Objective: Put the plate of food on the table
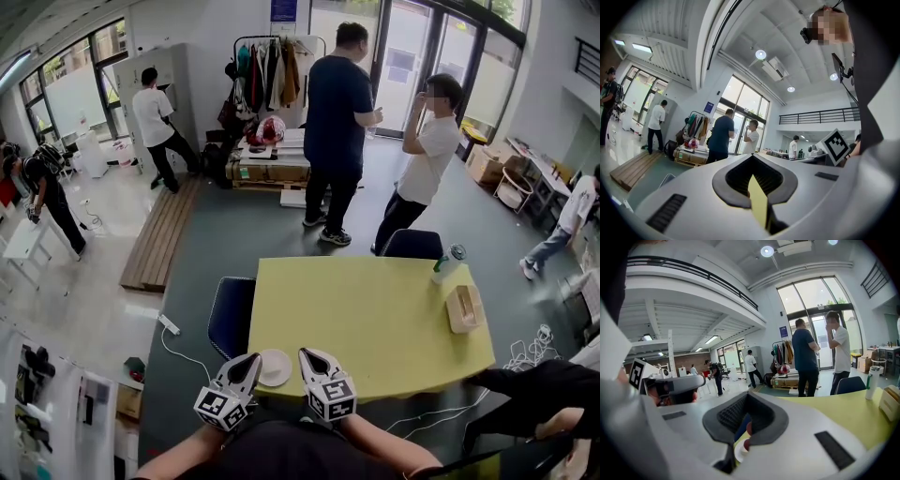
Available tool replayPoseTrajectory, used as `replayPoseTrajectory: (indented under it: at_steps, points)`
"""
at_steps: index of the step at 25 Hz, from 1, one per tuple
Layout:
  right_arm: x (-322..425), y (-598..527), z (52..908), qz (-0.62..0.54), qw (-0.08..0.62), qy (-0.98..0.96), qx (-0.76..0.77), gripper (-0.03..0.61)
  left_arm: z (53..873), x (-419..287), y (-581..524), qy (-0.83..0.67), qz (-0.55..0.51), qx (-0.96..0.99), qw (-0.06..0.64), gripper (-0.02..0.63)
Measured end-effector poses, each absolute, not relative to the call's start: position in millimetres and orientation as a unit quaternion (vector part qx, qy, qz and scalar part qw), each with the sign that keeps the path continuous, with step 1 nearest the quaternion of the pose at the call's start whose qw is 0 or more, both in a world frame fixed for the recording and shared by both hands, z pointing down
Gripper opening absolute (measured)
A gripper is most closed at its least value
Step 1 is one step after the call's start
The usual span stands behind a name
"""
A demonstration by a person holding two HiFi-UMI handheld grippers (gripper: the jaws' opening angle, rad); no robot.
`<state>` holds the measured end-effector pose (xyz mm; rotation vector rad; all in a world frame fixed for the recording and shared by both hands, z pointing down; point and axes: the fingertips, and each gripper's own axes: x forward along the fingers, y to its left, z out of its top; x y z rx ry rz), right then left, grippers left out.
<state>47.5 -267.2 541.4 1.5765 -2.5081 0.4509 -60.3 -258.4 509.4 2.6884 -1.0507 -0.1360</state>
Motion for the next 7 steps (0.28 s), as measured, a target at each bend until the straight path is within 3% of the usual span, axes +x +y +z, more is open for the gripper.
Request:
replayPoseTrajectory:
  at_steps: [7]
  points:
    - [44.6, -266.7, 543.2, 0.147, 0.072, -0.834, 0.527, 0.011, 512.3, -66.1, -255.8, -0.357, -0.051, 0.924, 0.127, 0.008]
